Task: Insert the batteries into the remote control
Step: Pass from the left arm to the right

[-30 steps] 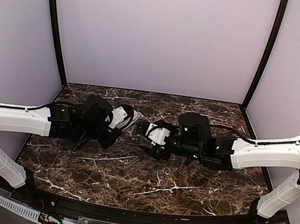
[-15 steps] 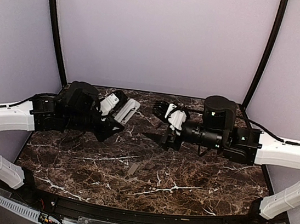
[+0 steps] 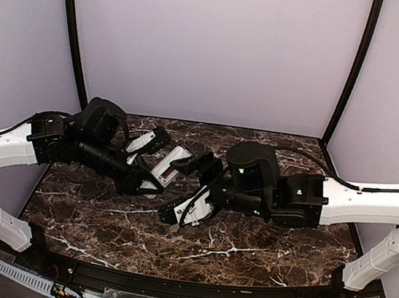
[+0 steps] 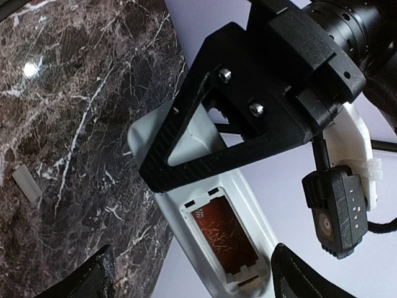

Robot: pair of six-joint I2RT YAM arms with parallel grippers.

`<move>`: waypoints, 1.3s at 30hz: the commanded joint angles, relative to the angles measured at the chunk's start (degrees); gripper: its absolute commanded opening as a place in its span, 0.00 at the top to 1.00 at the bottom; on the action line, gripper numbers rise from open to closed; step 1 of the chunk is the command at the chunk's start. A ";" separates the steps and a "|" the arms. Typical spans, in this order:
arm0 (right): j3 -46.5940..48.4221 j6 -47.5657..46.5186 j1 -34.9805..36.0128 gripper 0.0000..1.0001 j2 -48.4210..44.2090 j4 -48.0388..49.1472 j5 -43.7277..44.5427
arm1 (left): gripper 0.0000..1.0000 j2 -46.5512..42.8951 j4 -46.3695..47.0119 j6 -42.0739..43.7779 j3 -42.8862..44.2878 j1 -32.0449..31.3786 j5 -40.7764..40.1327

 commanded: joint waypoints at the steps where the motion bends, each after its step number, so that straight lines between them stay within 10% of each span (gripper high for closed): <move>1: 2.67 -13.77 0.32 0.17 2.60 0.93 5.51 | 1.00 1.74 -5.63 0.66 1.88 0.31 2.74; 13: 7.11 -17.21 0.18 0.22 12.03 5.89 11.28 | 1.00 3.09 -4.99 0.77 2.80 0.29 2.49; 28: 7.90 -10.29 0.26 0.81 12.11 2.33 12.89 | 0.99 1.94 -4.91 1.05 2.42 0.31 2.24; 35: 7.63 5.13 0.11 0.85 10.07 -7.87 12.58 | 0.15 0.98 -5.77 0.89 5.23 0.92 -1.80; 39: 5.59 18.30 -0.76 0.86 8.31 -15.30 9.53 | 0.01 -0.69 -5.95 0.90 6.79 1.60 -4.55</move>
